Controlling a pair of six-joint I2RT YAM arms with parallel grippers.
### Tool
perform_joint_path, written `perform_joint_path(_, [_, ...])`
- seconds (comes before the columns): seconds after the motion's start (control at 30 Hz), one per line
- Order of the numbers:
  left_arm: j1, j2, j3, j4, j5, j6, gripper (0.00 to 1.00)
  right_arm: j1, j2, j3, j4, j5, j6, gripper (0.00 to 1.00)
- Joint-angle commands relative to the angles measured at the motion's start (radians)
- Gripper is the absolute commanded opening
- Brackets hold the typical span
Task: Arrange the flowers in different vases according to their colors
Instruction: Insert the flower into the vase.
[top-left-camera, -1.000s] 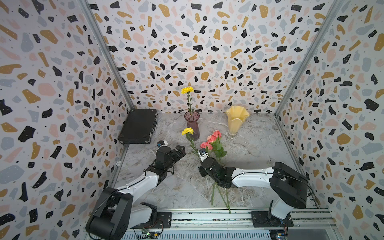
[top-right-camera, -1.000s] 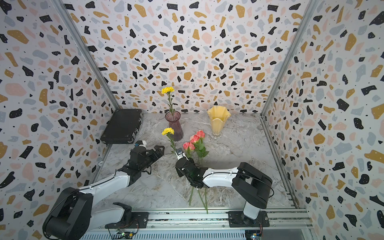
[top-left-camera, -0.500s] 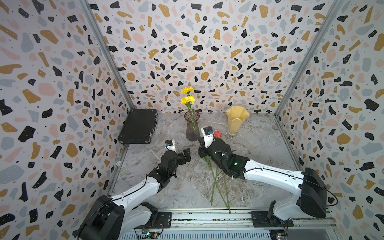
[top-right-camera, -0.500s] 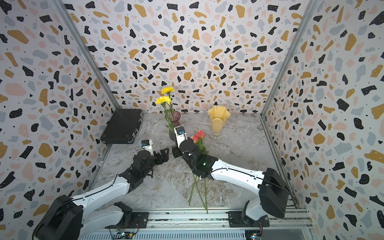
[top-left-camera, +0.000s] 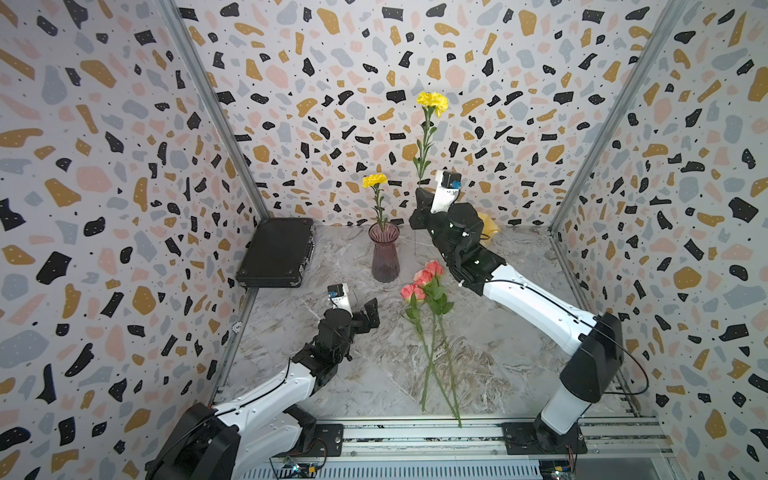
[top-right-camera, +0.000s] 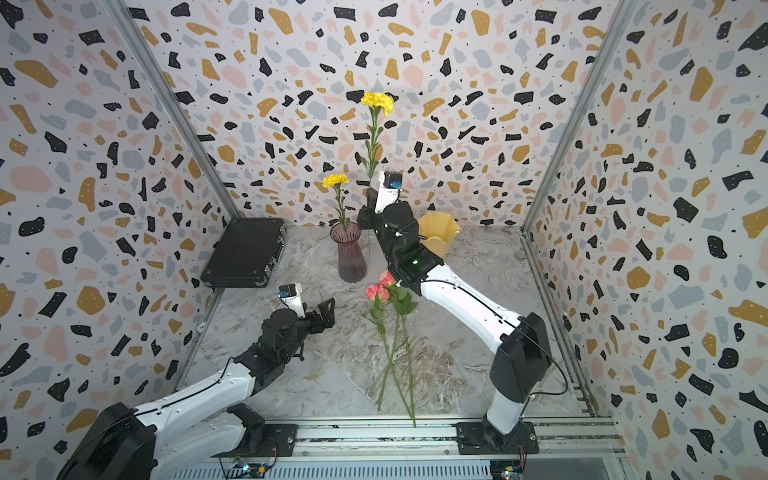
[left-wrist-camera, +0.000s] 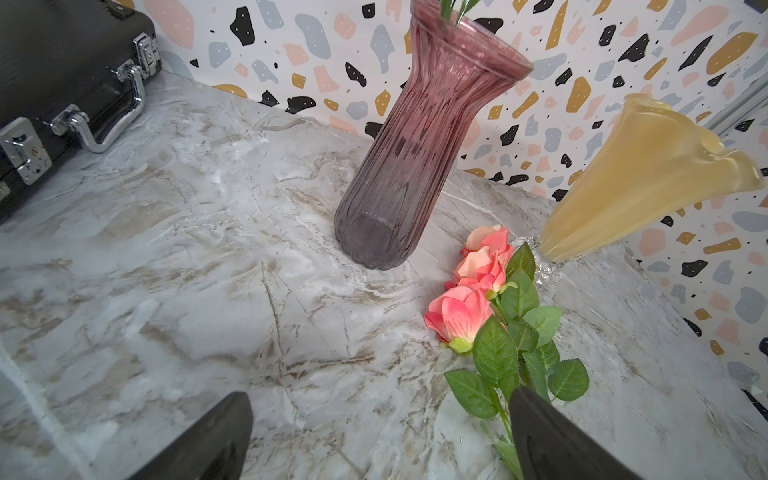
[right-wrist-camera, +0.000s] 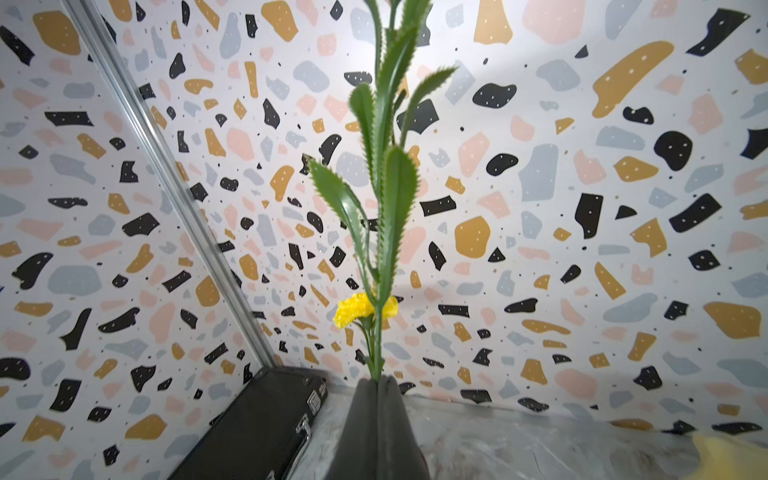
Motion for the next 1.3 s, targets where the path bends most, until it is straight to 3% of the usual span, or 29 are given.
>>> perform_joint_path(0.0, [-0.002,0.041,0.039,0.023,0.026,0.001,1.00,-0.021,0.089,0.163,0.015,-0.060,-0.034,0.00])
perform_joint_path(0.13, [-0.003,0.047,0.074,-0.042,0.065,-0.039,0.99,-0.030,0.263,0.383,-0.009,-0.041,-0.114,0.00])
perform_joint_path(0.27, [-0.002,-0.030,0.056,-0.056,0.059,-0.063,0.99,-0.030,0.373,0.467,0.057,-0.062,-0.142,0.00])
perform_joint_path(0.53, [-0.003,-0.118,-0.015,-0.030,-0.077,-0.087,0.99,-0.030,0.456,0.371,0.324,0.045,-0.125,0.00])
perform_joint_path(0.87, [-0.002,-0.030,0.052,-0.073,-0.003,-0.089,1.00,-0.030,0.464,0.298,0.376,0.095,-0.072,0.00])
perform_joint_path(1.27, [-0.003,-0.006,0.074,-0.090,0.019,-0.092,0.99,-0.028,0.431,0.306,0.444,0.077,-0.137,0.00])
